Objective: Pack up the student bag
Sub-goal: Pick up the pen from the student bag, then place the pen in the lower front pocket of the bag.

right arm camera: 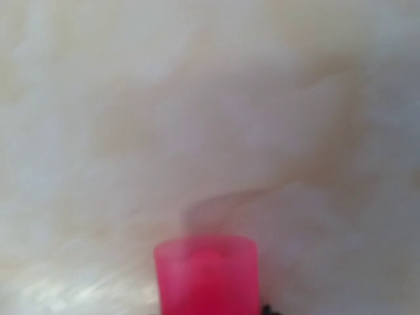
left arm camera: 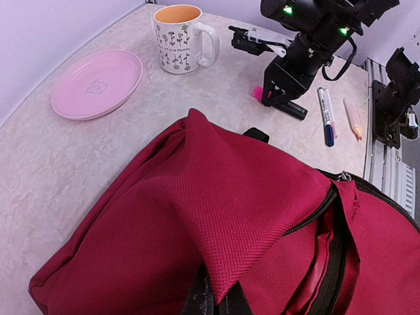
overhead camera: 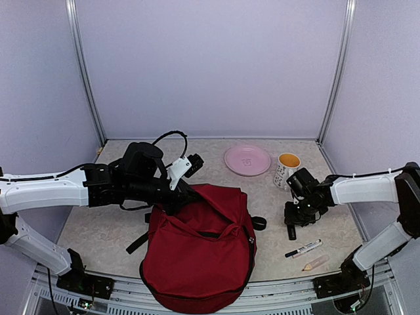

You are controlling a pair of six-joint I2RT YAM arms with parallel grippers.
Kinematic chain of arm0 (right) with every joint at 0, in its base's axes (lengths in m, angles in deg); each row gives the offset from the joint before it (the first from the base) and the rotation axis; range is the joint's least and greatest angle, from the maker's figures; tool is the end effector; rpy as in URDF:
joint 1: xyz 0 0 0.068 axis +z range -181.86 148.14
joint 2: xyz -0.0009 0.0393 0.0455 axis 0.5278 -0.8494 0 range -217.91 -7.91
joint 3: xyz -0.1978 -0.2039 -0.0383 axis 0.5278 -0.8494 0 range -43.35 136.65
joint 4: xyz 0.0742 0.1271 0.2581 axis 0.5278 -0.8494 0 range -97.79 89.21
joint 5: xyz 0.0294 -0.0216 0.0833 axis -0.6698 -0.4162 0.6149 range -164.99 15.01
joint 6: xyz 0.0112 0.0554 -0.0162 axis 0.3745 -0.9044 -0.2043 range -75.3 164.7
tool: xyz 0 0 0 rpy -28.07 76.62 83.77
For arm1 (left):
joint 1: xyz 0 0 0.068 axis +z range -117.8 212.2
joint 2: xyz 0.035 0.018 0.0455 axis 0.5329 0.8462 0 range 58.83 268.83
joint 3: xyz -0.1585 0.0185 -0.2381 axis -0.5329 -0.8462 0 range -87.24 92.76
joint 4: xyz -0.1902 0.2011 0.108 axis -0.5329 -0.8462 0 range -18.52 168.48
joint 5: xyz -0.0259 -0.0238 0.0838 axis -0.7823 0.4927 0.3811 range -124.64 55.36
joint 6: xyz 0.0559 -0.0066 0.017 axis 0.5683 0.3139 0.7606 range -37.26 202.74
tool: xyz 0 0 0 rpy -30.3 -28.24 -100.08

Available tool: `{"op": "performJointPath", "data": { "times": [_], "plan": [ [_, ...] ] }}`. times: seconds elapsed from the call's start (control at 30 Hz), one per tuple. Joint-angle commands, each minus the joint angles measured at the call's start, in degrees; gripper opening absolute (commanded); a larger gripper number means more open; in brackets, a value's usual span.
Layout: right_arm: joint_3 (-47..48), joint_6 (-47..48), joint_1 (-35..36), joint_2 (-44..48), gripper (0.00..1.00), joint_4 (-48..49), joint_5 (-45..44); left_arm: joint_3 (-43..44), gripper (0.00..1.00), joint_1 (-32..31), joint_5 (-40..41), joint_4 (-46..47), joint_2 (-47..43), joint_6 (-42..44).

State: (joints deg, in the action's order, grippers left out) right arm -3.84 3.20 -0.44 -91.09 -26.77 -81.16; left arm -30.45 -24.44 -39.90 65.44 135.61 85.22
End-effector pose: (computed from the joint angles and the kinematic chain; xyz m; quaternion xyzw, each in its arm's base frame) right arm 0.2357 0.1386 0.1289 0.0958 0.9782 0.0623 0.1734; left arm 0.1837 -0.2863 0.2807 0.4522 0.7529 -0.2528 0.4059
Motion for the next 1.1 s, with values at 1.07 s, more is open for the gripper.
{"op": "performJointPath", "data": {
  "times": [1.07],
  "plan": [
    [14.18,84.59,42.15,-5.76,0.16,41.59,-11.37,-1.28,0.00,2.76,-8.15,6.36,-4.09,-0.11]
  ]
}}
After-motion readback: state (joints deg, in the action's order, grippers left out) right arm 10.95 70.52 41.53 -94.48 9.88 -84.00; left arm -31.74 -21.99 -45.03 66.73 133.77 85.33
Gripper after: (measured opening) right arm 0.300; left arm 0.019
